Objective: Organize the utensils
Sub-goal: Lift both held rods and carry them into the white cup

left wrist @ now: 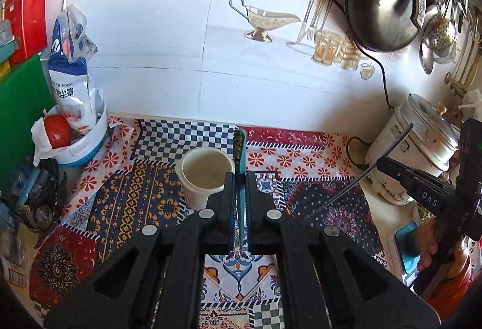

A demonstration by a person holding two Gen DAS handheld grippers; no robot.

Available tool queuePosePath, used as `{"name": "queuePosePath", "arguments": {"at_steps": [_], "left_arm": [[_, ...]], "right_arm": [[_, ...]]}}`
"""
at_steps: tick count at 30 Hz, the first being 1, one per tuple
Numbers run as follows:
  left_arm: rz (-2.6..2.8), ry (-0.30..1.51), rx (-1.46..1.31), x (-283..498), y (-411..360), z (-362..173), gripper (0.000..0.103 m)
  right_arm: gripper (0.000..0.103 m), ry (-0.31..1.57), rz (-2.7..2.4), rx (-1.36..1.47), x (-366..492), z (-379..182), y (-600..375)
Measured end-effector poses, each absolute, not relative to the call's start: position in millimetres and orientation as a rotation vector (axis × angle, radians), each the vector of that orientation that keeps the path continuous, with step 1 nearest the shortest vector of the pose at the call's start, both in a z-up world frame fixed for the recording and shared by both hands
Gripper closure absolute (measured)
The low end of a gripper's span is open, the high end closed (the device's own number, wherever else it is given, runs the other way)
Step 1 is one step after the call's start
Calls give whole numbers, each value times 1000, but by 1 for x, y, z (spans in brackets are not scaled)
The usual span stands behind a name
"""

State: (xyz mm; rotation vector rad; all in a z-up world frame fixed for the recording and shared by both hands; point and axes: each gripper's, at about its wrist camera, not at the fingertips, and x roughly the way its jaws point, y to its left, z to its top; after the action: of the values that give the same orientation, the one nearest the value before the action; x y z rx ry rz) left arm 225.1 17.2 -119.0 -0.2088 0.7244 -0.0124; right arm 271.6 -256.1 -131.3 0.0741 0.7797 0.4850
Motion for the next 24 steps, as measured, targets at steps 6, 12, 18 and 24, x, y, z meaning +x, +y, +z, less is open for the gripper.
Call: {"name": "queuePosePath", "arguments": {"at_steps": [6,12,18,24], "left_arm": [[18,667,-209,234,33,-103,99],[58,608,-231,241,55,-84,99],[101,546,-224,246,71,-66,99],[115,523,-241,257,82,-61,99]], "right_arm": [[97,731,523,65,277,-112,-237],[97,691,585,62,283,-95,-211],[97,645,655,62,288,-78,-182],[97,617,708,45,296,-71,-152]]}}
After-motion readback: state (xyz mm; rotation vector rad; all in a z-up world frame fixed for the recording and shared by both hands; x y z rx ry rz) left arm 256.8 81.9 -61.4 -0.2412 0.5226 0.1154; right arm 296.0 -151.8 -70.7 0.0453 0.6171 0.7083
